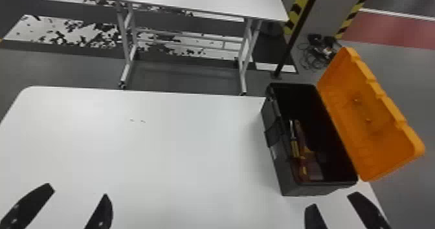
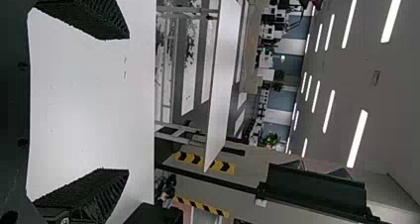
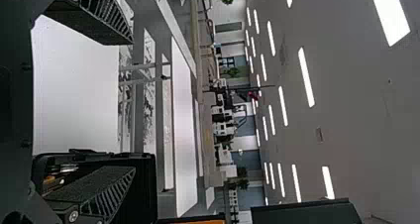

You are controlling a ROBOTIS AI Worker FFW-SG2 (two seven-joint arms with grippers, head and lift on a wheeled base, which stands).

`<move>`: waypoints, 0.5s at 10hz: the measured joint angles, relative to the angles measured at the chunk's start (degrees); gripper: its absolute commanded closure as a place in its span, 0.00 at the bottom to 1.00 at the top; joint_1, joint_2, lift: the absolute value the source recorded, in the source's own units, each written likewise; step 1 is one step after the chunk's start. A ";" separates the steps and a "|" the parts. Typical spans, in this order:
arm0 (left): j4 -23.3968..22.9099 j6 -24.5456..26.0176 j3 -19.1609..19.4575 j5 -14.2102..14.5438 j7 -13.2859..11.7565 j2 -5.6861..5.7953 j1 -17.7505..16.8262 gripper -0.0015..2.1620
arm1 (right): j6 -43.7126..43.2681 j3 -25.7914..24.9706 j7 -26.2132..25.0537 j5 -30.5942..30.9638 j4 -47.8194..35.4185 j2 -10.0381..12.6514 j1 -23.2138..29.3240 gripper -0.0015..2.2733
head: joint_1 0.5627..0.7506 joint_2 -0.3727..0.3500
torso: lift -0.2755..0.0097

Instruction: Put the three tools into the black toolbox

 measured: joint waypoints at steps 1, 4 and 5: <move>-0.01 0.00 -0.01 -0.07 0.11 -0.07 0.00 0.02 | -0.31 0.00 0.00 -0.17 -0.02 0.00 0.04 0.05 | 0.70 0.26 | 0.79; 0.00 0.00 0.07 -0.13 0.45 -0.14 0.02 0.02 | -0.78 0.04 0.01 -0.28 0.02 0.00 0.15 0.05 | 0.70 0.27 | 0.79; 0.04 0.00 0.07 -0.19 0.45 -0.14 0.01 0.02 | -0.91 0.25 0.08 -0.28 0.06 0.00 0.15 0.05 | 0.70 0.27 | 0.79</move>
